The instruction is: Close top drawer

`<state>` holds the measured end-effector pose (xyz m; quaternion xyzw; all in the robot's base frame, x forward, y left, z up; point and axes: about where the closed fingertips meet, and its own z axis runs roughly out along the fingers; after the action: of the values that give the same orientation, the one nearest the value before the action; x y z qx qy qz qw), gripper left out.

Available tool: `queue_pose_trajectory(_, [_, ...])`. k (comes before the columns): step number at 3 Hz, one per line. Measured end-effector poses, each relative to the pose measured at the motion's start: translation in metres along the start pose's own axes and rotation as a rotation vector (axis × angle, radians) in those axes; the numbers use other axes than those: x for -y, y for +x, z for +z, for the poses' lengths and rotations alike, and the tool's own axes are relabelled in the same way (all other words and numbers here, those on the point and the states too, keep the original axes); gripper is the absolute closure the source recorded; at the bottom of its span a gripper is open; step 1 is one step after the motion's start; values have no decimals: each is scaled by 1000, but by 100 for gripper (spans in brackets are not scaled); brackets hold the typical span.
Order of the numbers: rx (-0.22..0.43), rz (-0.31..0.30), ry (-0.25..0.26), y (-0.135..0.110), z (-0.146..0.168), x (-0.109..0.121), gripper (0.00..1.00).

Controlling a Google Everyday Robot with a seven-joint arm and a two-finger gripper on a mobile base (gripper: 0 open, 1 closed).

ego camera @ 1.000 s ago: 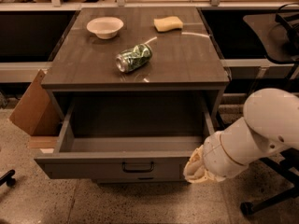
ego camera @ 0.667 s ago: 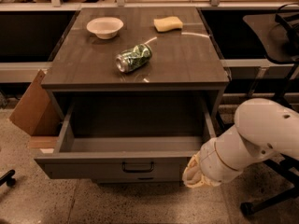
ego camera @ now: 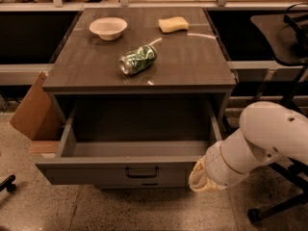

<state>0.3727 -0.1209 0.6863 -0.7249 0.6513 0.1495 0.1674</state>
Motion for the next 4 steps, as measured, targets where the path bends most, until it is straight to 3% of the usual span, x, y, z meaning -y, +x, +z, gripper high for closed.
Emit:
queue_pose_trajectory(2, [-39,-22,57,28,12,33,100])
queue_pose_trajectory(4, [-44,-30,124,39,26,61,100])
